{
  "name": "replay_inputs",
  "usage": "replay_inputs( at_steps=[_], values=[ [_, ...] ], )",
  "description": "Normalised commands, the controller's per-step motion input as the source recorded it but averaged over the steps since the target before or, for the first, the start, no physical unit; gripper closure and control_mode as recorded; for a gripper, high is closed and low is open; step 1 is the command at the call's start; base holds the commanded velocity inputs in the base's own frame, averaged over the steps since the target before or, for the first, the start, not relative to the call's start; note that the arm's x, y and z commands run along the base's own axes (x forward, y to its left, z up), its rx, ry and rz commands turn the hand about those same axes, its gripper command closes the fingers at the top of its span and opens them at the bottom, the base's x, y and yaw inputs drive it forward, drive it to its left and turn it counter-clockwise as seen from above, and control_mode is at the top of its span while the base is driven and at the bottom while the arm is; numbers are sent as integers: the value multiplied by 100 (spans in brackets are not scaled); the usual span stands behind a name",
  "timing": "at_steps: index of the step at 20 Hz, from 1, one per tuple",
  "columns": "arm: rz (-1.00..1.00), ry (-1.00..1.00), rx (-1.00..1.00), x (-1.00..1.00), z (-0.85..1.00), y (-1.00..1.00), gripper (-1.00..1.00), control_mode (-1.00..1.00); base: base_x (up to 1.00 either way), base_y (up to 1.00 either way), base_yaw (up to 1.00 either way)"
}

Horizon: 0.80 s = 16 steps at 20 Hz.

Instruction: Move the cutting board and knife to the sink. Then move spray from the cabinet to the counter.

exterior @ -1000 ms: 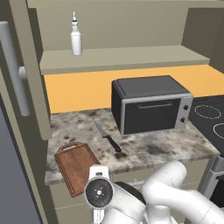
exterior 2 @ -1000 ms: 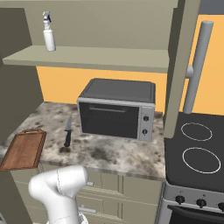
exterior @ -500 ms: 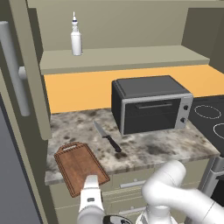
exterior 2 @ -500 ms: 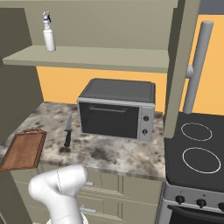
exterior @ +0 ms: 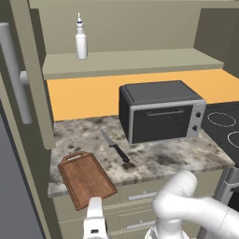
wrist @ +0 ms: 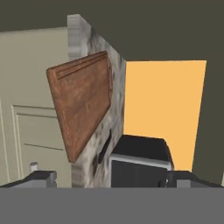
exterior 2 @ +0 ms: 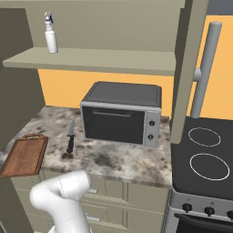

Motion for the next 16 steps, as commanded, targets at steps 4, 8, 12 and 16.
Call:
replay_inputs(
  at_steps=[4,8,12,16],
  values=[
    [0,-11,0,7,-7,1,-100,-100,0,0,0],
    [0,-7,0,16,-9,3,-100,-100,0,0,0],
    [0,-3,0,16,-14,7,-100,-100,0,0,0],
    [0,-2,1,17,-18,12,-100,-100,0,0,0]
  ],
)
